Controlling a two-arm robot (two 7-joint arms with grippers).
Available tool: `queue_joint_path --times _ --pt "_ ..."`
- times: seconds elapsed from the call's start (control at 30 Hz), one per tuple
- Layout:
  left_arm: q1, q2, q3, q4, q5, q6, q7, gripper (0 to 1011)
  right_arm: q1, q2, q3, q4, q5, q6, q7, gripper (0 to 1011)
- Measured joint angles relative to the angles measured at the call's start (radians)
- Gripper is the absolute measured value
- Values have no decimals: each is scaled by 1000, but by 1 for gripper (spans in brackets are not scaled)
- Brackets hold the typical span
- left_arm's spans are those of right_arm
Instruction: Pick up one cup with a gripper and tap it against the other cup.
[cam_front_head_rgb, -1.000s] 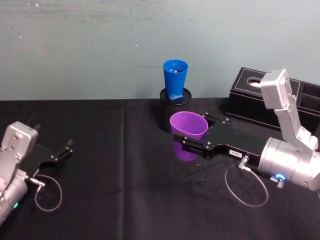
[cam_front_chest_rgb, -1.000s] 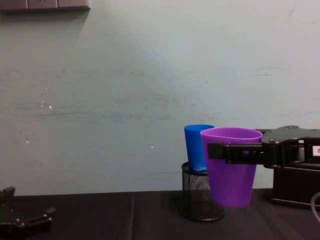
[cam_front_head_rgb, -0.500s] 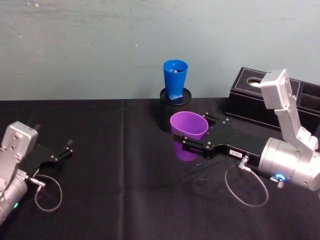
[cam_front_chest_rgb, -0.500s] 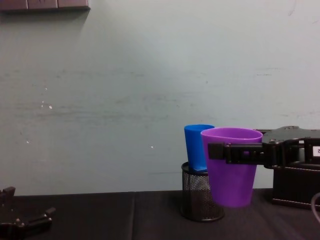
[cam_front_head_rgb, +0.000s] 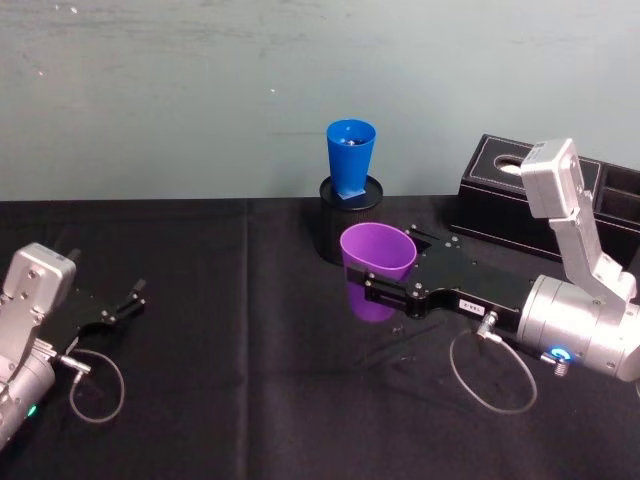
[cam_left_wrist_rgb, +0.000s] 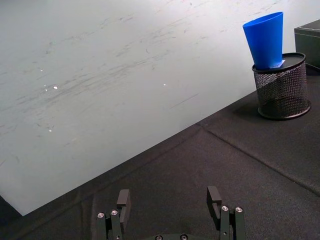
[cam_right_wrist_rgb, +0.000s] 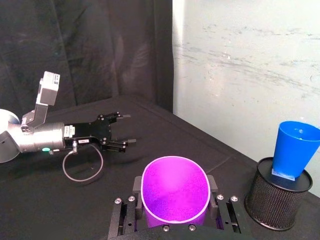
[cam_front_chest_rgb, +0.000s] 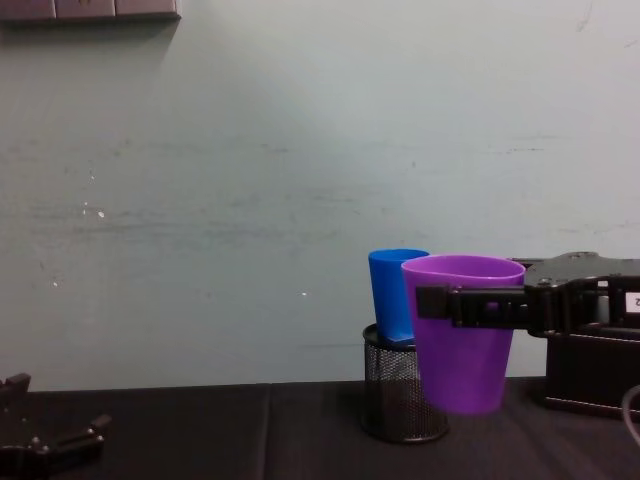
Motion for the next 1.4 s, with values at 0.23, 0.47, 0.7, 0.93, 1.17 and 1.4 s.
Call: queue_joint_path --times 0.23,0.47,0.7,0.93,1.17,1.4 --pt "0 0 0 0 0 0 0 1000 0 0 0 0 0 0 0 715" --pt "0 0 0 0 0 0 0 1000 0 0 0 0 0 0 0 715" --pt "0 0 0 0 0 0 0 1000 0 0 0 0 0 0 0 715" --pt "0 0 0 0 0 0 0 1000 0 0 0 0 0 0 0 715" --pt "0 0 0 0 0 0 0 1000 0 0 0 0 0 0 0 715" --pt "0 0 0 0 0 0 0 1000 0 0 0 0 0 0 0 715"
